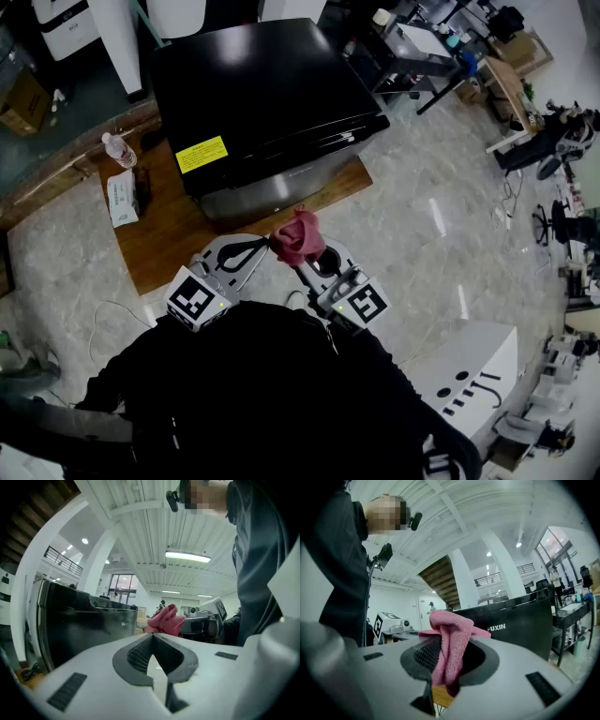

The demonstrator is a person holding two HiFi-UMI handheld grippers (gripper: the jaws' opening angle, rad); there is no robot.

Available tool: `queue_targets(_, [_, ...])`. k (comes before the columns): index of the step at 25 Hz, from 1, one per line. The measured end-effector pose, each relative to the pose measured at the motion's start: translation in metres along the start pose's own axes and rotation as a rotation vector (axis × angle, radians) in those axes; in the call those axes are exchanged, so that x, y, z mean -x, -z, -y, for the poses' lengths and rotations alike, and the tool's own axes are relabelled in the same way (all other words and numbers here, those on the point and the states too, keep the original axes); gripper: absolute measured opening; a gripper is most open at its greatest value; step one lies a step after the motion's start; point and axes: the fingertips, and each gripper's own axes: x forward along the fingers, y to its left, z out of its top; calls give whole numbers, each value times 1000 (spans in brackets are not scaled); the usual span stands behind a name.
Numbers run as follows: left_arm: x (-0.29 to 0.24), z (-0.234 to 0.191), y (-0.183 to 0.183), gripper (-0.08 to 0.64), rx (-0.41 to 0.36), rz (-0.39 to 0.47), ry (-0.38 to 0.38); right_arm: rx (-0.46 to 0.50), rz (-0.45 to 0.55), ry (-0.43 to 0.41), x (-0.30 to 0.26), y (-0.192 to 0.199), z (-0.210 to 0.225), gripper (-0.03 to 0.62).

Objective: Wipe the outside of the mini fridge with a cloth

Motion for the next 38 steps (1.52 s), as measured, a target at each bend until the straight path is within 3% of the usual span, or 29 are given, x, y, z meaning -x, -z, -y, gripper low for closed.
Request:
queue_targets(9, [-10,25,6,2,27,11,-191,18,-9,-166,30,3,0,91])
queue_targets(21, [8,36,5,2,32,14,-376,-6,-31,-285,40,6,-7,94])
queue_targets(24, [20,24,7,2,14,7,-412,-16,-24,-286,19,0,-10,94])
queue_targets(31, [71,-37,16,2,33,6,-505,65,-35,-298,-78,-1,-42,94])
queue_targets(38, [96,-80,16,2,25,13,-474,50,-57,-286,-142,5,-54,94])
